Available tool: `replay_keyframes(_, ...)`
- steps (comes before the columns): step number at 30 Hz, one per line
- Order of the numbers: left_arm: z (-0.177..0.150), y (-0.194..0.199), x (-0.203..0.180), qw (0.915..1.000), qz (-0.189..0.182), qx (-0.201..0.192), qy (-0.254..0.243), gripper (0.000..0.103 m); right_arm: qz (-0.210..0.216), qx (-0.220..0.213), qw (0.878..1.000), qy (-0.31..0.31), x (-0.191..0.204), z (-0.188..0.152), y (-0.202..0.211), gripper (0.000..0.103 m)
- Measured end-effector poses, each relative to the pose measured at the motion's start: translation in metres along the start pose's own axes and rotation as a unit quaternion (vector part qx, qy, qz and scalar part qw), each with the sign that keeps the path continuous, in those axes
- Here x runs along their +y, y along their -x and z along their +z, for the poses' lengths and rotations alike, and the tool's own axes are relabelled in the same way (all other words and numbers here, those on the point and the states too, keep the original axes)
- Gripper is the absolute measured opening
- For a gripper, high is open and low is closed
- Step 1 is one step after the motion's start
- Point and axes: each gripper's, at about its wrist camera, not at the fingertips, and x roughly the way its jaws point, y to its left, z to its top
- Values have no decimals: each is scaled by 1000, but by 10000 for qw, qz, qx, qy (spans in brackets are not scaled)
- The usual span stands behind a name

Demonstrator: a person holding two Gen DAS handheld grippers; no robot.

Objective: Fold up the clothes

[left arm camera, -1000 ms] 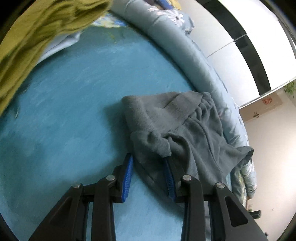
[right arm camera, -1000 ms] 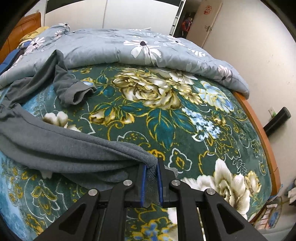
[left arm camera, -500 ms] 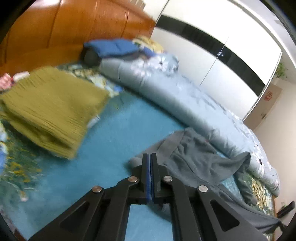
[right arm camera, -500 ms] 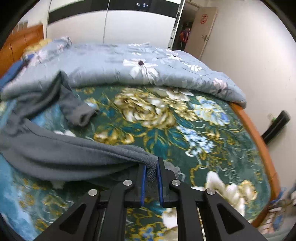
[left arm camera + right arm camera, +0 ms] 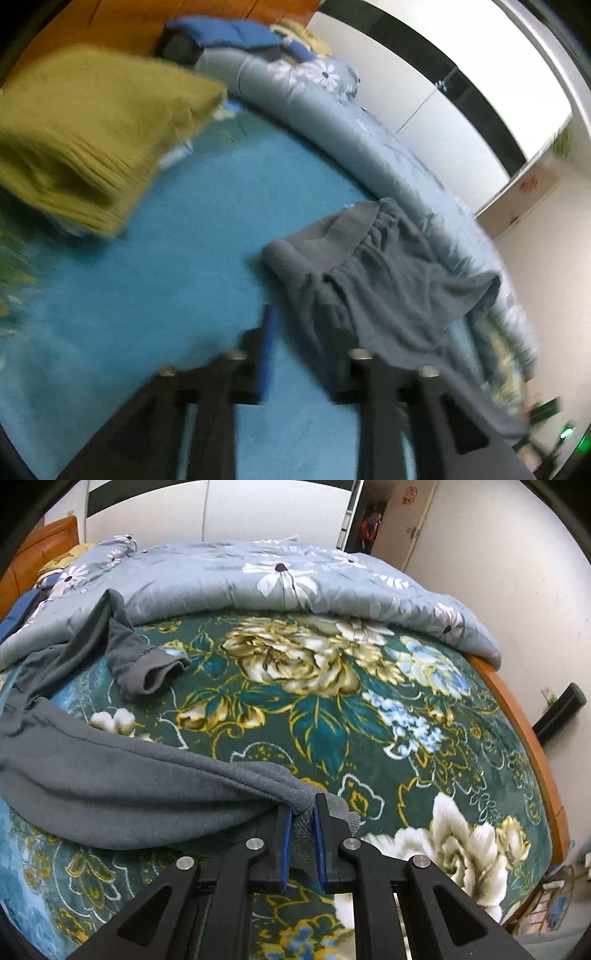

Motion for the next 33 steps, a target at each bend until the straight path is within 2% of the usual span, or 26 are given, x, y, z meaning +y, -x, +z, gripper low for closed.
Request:
replay_keyframes(4, 10, -44, -3, 9985, -135, 429, 303, 36, -43, 60, 10000, 56, 1, 0, -5, 14)
replay_keyframes(6, 12, -61, -4, 9981, -18, 532, 316, 36, -75, 85, 9999, 96, 2, 0, -6, 14)
replay_keyframes(8, 13, -68, -6, 9984, 52, 452, 335, 36, -85, 108, 9998, 109, 3, 0, -9, 14)
replay_keyframes(9, 12, -67, -8, 9987, 85, 371, 346, 27, -90, 120, 9998, 111, 3, 0, -10, 14)
replay_keyframes(10, 10, -62, -10, 9989, 124, 278, 358, 14, -96, 131, 9998, 112, 3, -1, -11, 14)
replay_keyframes(13, 5, -50, -18, 9989, 240, 1, 395, 7, -90, 144, 9998, 101, 2, -1, -12, 14)
replay_keyframes(15, 2, -37, -24, 9987, 317, -167, 356, 6, -45, 122, 9998, 120, 2, -2, -7, 14)
replay_keyframes(19, -9, 11, -36, 9983, 399, -413, -110, 5, 63, 57, 9998, 202, 2, -4, 7, 12)
replay_keyframes(24, -17, 81, -31, 9957, 318, -801, -335, 5, 212, -226, 9990, 309, 4, 0, 36, 12)
replay_keyframes(26, -19, 91, -27, 9935, 469, -948, -415, 6, 235, -346, 9985, 364, 6, 5, 46, 12)
replay_keyframes(29, -26, 80, -6, 9936, 745, -786, -323, 6, 126, -278, 9986, 438, 13, 23, 32, 12)
replay_keyframes(33, -38, 51, 23, 9947, 950, -383, 5, 7, 3, 228, 9984, 522, 36, 49, -26, 12)
